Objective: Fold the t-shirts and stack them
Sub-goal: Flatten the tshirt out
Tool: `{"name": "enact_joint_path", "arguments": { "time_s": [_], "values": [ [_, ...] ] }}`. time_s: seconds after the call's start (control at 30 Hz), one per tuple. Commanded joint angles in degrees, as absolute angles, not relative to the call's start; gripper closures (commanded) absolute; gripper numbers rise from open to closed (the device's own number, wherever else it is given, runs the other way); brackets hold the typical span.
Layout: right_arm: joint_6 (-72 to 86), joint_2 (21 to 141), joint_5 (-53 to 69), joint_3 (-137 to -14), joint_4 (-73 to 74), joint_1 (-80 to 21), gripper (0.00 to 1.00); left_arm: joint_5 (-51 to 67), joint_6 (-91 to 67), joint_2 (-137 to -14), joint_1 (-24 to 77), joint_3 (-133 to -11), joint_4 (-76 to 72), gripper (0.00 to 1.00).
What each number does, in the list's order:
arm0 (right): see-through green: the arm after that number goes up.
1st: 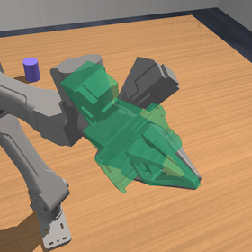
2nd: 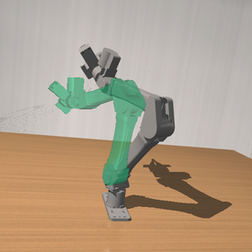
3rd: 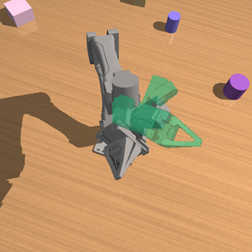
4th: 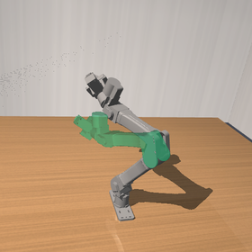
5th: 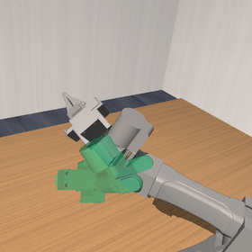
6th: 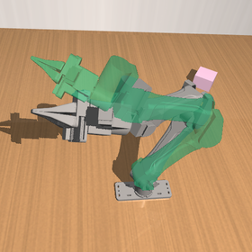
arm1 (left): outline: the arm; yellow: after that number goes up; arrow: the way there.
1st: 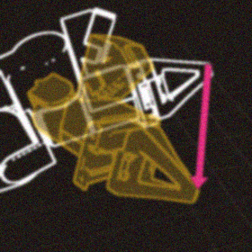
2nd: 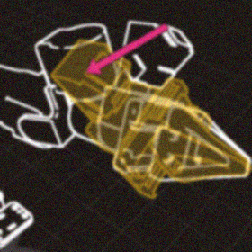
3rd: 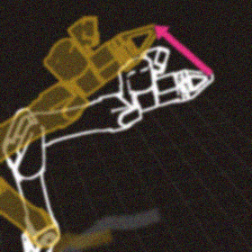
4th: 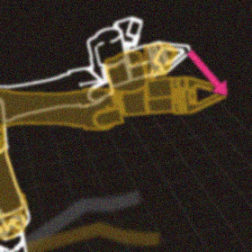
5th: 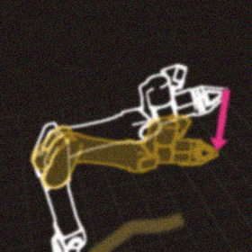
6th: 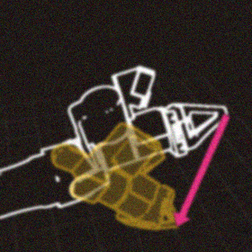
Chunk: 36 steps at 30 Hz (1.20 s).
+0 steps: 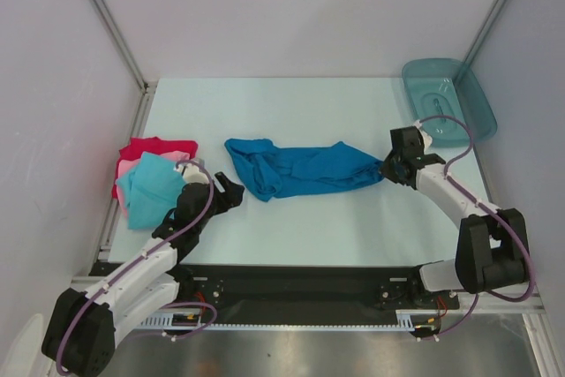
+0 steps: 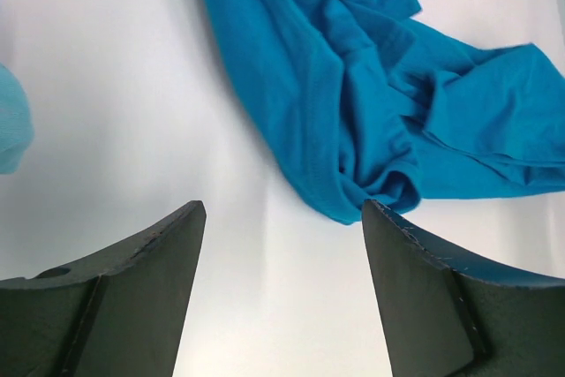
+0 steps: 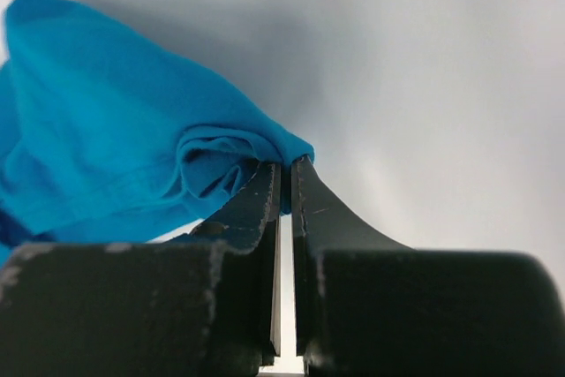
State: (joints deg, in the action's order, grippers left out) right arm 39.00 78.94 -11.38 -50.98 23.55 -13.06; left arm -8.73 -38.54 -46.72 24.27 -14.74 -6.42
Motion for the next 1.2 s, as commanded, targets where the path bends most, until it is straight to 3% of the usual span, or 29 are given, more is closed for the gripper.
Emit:
{"name": "enact_joint_path", "arguments": {
  "time_s": [0.0, 0.17, 0.3, 0.47, 0.5, 0.57, 0.6, 0.7, 0.83, 1.17],
  "values": [
    [39.55, 77.08, -10.29, -47.03, 20.22, -10.37, 1.00, -8.35, -37.97, -46.93, 24.70, -16.52, -7.21, 0.23],
    [41.57, 77.08, -8.70, -42.55, 17.67, -11.33, 1.00, -8.61, -37.71, -48.16, 25.31, -17.31, -7.29, 0.23],
    [42.01, 76.56, -9.32, -39.90, 16.96, -12.13, 0.79, -8.88, -37.71, -48.16, 25.66, -17.23, -7.38, 0.23],
    [40.35, 72.08, -9.57, -42.96, 18.27, -13.79, 0.69, -9.31, -37.97, -48.95, 26.80, -16.96, -8.08, 0.23],
    [39.73, 69.90, -10.71, -44.11, 18.72, -14.32, 0.53, -9.49, -38.14, -49.13, 26.98, -16.88, -8.26, 0.23],
    [37.80, 68.65, -11.16, -48.40, 19.68, -15.72, 0.42, -9.67, -38.49, -49.83, 27.94, -16.53, -8.87, 0.23],
    [37.27, 68.38, -10.12, -50.17, 19.77, -15.99, 0.31, -10.02, -38.67, -50.09, 28.47, -16.35, -9.22, 0.23],
    [36.13, 68.64, -5.30, -55.43, 18.73, -16.00, 0.20, -10.81, -39.37, -51.76, 31.81, -15.65, -11.60, 0.23],
    [37.00, 71.98, -0.97, -58.53, 16.44, -17.92, 0.22, -11.07, -39.73, -54.31, 35.06, -15.38, -14.41, 0.23],
    [41.31, 85.94, -3.95, -53.35, 5.45, -31.63, 0.27, -12.92, -40.17, -57.13, 42.62, -15.29, -17.49, 0.23]
  ]
}}
